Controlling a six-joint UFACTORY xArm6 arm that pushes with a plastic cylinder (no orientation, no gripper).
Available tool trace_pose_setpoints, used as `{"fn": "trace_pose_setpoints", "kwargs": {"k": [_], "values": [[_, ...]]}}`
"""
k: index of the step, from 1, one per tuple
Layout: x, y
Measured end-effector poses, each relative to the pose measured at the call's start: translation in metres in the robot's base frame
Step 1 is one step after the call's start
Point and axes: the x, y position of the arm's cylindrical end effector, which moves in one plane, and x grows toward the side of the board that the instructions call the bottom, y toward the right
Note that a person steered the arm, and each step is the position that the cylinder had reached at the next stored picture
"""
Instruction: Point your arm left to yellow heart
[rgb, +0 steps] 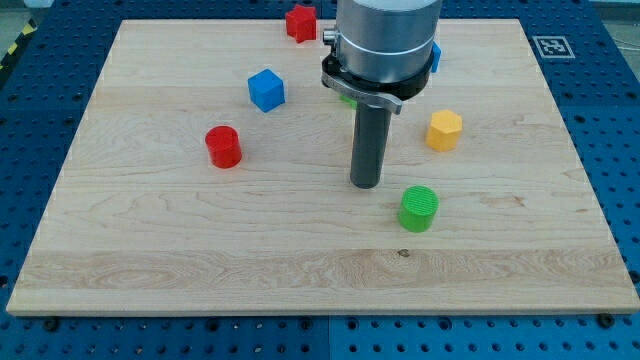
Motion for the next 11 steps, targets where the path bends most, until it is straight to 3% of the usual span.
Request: {"fn": "trace_pose_setpoints", "kwargs": {"k": [3,6,7,9,11], "values": [[0.014,-0.004],[0.018,-0.054],[0.013,-0.062],[-0.038,-0.062],[-0.044,-0.038]]}}
